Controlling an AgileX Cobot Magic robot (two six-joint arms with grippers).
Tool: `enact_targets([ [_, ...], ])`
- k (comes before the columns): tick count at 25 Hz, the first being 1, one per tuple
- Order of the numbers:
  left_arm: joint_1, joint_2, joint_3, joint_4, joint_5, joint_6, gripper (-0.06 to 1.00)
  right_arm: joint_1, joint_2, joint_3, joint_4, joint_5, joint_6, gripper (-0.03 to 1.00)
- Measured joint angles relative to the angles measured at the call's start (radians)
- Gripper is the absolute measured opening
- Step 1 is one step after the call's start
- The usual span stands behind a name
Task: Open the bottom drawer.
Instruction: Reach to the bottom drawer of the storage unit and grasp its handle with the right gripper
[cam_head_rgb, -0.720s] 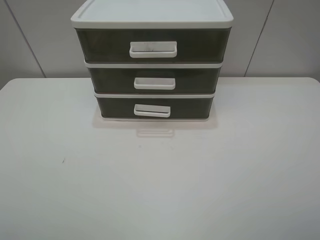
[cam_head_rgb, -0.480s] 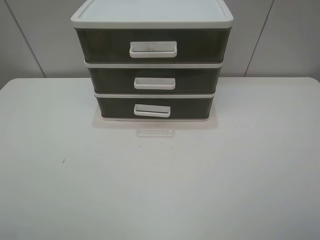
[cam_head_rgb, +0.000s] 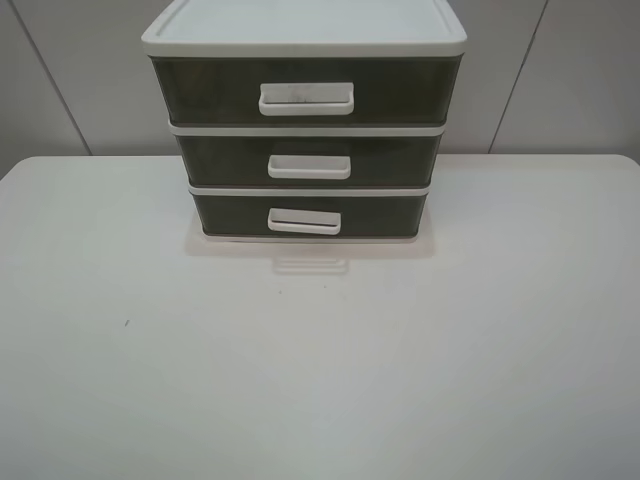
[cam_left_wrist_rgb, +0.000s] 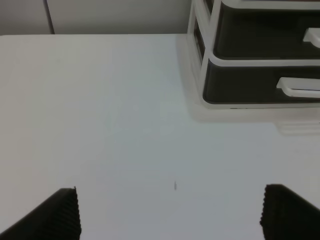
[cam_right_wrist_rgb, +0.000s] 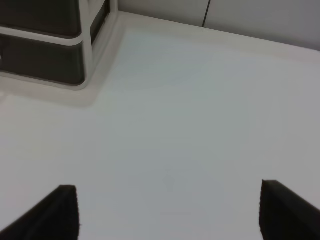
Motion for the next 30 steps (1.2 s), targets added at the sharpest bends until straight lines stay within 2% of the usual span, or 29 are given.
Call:
enact_targets([
  [4,0.000,0.000,0.000,0.000,0.000,0.000,0.74,0.112,0.244,-0.156,-0.099,-0.016,0.001,0.72],
  [7,0.000,0.000,0.000,0.000,0.000,0.000,0.74,0.177,0.414,-0.247,-0.119,-0.040,0.001,0.72],
  [15,0.000,0.000,0.000,0.000,0.000,0.000,0.74,0.328,0.714,-0.279,-0.129,-0.181,0.001,0.72],
  [20,0.000,0.000,0.000,0.000,0.000,0.000,0.74,0.425,0.920,-0.279,-0.207,-0.364,0.001,0.72],
  [25,0.000,0.000,0.000,0.000,0.000,0.000,0.74,0.501,1.104,-0.266,-0.359,-0.520,0.001,0.72],
  [30,0.000,0.000,0.000,0.000,0.000,0.000,0.74,0.552,1.234,-0.144,-0.530,-0.731,0.001,0.72],
])
